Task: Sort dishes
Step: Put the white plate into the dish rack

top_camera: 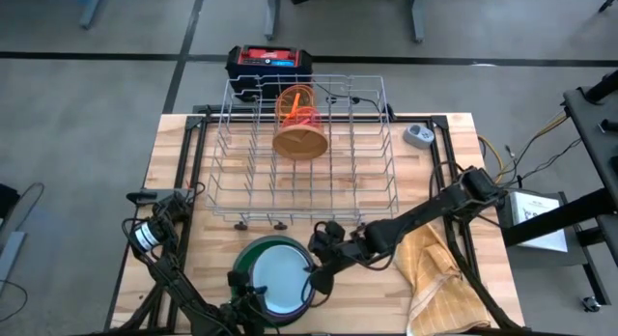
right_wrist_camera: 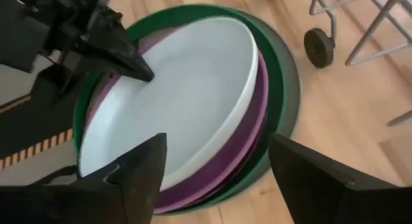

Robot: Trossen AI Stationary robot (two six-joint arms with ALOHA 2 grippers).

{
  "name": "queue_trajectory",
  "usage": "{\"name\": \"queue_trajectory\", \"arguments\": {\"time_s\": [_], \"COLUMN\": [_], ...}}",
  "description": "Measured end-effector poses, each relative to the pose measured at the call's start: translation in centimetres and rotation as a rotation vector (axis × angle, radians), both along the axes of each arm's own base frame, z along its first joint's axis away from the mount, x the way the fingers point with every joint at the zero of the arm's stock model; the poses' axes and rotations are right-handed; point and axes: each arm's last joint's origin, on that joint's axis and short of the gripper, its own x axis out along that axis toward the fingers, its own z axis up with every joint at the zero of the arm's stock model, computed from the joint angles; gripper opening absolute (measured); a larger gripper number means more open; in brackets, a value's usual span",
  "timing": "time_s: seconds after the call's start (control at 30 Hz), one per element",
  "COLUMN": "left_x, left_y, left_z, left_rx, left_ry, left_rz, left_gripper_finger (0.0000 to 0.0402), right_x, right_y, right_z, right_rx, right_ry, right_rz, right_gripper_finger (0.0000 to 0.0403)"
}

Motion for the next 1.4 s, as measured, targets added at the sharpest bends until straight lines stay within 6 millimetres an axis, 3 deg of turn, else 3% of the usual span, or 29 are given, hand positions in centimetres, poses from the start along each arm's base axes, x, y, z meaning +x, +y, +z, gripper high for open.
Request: {"name": "queue_trajectory", "arguments": {"time_s": [0.23,0.4,0.7,1.0,1.2,1.4], "left_x": [0.0,0.0,0.2,0.2,0.4,0.2], "left_y": [0.0,0.0,0.1,0.0,-0.1,-0.8], "left_z": [0.0,0.0,-0.1,0.1,0.8,3.1], "left_rx": [0.002,0.006,0.044,0.070,0.086,0.104], "left_ry": [-0.006,-0.013,-0.068,-0.135,-0.124,-0.104], "left_rz": [-0.001,-0.002,-0.010,-0.017,-0.021,-0.036], "left_gripper_finger": [0.0000,0.0000,0.0000,0.0000,0.0000,0.0000], "right_x": [1.2,1.5,1.8,1.8,1.5,1.7], "right_y": [0.0,0.0,-0.4,-0.8,-0.9,-0.7], "right_z": [-1.0,-1.0,-1.5,-1.9,-1.7,-0.8], "right_rx": [0.063,0.063,0.036,-0.046,-0.055,-0.078], "right_ry": [-0.034,-0.055,-0.046,-0.042,-0.011,-0.022], "right_rz": [0.022,0.032,0.024,0.016,0.021,0.056], "right_gripper_finger": [0.0298,0.0284,0.0177,0.0018,0.0016,0.0003]}}
